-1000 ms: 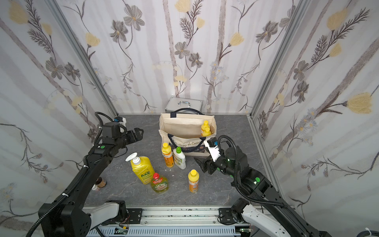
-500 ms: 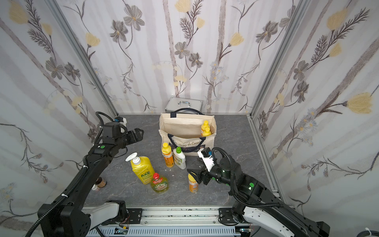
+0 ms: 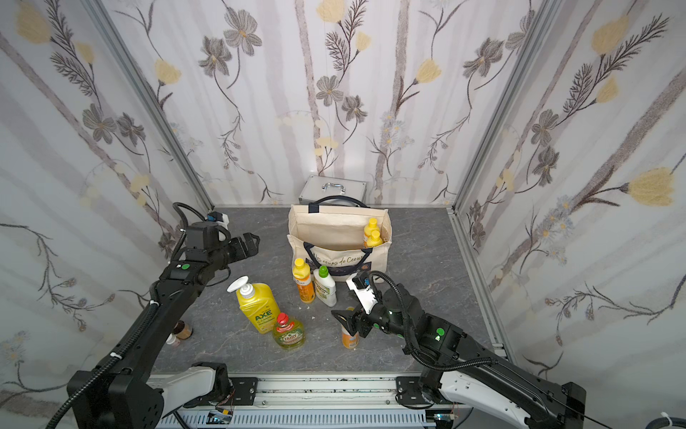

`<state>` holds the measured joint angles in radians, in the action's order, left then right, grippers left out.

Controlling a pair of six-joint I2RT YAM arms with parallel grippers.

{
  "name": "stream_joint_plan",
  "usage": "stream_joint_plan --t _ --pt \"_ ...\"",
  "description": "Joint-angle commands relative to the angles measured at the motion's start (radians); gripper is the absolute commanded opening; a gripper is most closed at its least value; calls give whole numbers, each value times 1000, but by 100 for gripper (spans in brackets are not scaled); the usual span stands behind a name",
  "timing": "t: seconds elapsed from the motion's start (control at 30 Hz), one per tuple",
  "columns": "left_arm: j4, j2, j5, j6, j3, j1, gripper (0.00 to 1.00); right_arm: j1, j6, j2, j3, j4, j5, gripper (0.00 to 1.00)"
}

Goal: Pack dish soap into the shopping bag
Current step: Pick up the bottle of dish soap at the center of the board.

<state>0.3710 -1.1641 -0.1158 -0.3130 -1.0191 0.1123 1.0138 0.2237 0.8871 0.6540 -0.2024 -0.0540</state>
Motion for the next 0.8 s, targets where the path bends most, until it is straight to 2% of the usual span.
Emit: stream_joint_plan --t 0.0,0.37,0.5,0.7,0.77 --pt "-17 -2 11 9 -2 0 100 6 15 -8 -21 51 49 74" --pt "-21 -8 11 9 2 1 100 12 29 -16 -59 94 77 67" --pt "-21 -9 13 11 4 1 100 14 32 -14 -70 112 82 57" --pt "-21 -12 15 11 2 1 100 20 42 -16 -85 124 101 56" --pt "-23 -12 16 9 4 1 100 21 42 -16 -86 124 110 52"
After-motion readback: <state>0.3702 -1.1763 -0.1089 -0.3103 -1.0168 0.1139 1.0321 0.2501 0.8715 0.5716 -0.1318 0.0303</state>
